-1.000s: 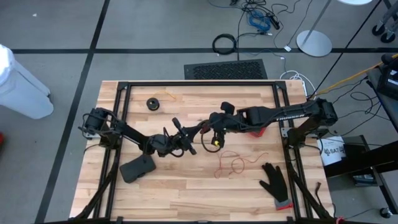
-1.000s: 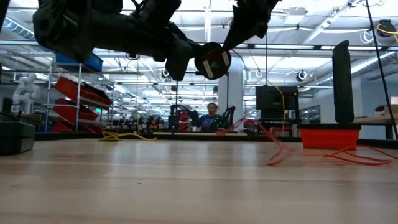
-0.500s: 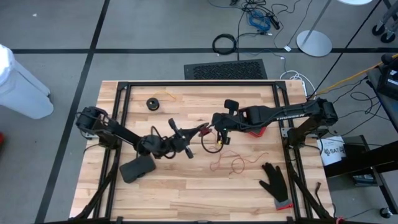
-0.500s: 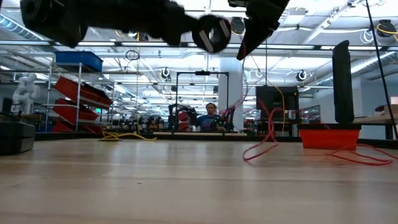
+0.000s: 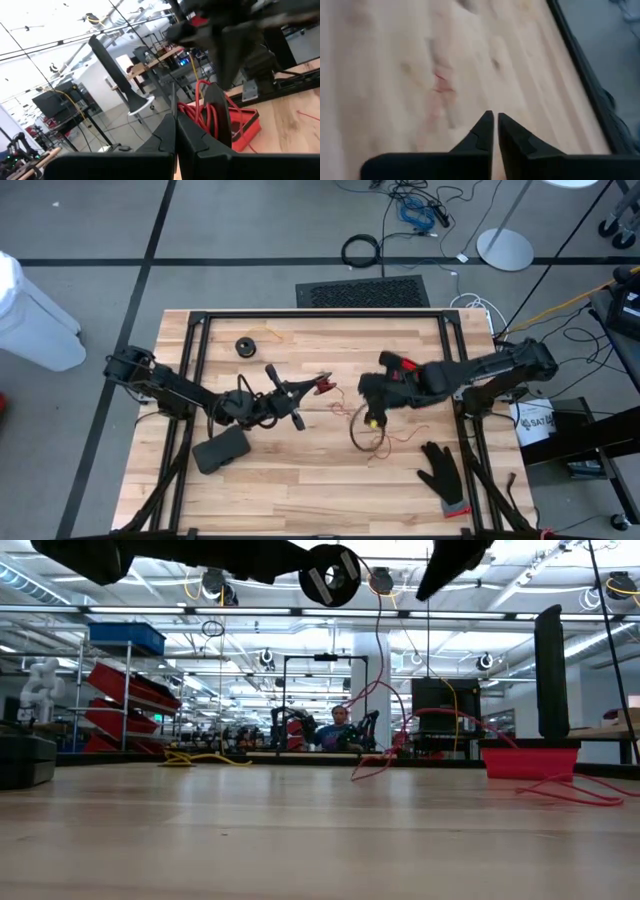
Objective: Coil cords
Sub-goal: Coil the red wire onto the black spool
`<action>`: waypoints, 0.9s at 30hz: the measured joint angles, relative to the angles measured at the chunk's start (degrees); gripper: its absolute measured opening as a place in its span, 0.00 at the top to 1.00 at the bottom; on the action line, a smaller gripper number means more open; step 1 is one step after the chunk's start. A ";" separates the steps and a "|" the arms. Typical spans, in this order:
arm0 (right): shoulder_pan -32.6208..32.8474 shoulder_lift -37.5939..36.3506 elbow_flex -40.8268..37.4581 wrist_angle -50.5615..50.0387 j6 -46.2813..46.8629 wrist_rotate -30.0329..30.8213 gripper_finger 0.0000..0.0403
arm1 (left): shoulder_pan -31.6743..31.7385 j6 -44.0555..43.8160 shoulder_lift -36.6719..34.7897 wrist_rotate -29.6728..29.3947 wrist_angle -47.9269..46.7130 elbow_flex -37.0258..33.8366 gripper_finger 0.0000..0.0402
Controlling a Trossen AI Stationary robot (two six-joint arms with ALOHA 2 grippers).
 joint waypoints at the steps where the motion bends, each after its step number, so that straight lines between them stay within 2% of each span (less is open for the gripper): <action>1: 1.21 -0.01 -0.43 1.90 0.09 0.01 0.94 | 0.01 -0.01 0.01 0.02 -0.04 0.00 1.00; 8: 5.48 0.07 -11.16 13.13 3.33 3.77 0.70 | -0.10 -0.17 -0.06 0.15 -0.05 0.00 1.00; 12: 6.05 0.12 -19.97 30.29 0.37 4.85 0.64 | -0.15 -0.22 -0.30 0.15 -0.02 0.00 1.00; 15: 6.10 0.12 -26.54 43.23 -2.35 8.21 0.63 | -0.15 -0.27 -0.65 0.15 -0.17 0.00 1.00; 19: 6.24 0.12 -32.62 54.24 -4.41 15.51 0.67 | -0.15 -1.65 -0.74 0.15 -0.23 0.00 1.00; 23: 6.49 0.12 -36.53 67.32 -8.89 14.44 0.72 | -0.15 -1.80 -0.74 0.15 -0.57 0.00 1.00; 27: 6.34 0.12 -37.85 70.74 -9.95 14.36 0.76 | -0.15 -2.25 -0.74 0.23 -0.65 0.00 1.00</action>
